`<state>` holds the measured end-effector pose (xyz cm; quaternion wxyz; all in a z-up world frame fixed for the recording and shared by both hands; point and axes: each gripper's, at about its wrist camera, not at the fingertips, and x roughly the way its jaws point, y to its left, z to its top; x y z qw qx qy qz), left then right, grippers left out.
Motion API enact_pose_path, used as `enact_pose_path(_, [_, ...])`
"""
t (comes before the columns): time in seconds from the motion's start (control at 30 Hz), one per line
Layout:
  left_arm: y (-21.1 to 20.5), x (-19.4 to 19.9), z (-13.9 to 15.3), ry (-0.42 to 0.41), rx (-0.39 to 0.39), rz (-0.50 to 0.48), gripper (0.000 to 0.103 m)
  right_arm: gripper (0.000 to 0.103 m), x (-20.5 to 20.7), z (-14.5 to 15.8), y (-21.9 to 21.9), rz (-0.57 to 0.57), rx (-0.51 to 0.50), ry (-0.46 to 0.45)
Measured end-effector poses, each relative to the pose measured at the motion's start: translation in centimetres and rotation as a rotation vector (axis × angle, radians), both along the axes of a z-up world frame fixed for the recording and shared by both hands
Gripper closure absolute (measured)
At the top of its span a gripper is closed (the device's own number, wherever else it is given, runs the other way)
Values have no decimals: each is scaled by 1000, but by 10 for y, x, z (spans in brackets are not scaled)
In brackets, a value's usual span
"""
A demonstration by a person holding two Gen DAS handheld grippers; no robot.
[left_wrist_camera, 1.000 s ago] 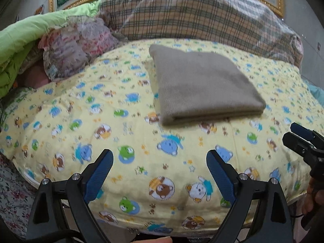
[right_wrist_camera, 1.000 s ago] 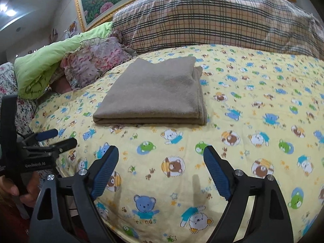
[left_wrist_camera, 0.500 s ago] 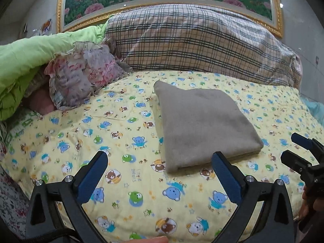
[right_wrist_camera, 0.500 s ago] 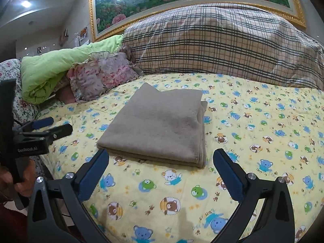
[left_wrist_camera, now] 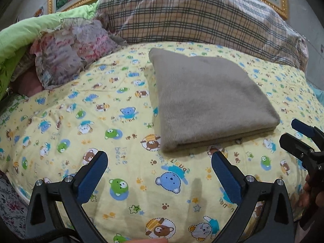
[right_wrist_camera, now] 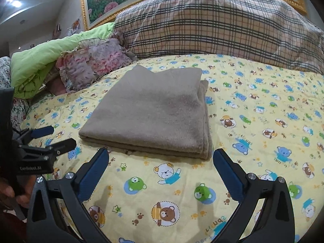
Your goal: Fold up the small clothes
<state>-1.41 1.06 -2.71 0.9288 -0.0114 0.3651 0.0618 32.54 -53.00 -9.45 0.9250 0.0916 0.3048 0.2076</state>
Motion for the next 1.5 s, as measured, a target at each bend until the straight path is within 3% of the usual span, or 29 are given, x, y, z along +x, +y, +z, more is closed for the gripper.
enact_pose_path(0.5, [4,15,-7,64,6,26,1,1,13,-7,4,33,3,24])
enact_pose_path(1.5, [6,19,-1,78,31,23,1,1,22,-4,9,68,-3,30])
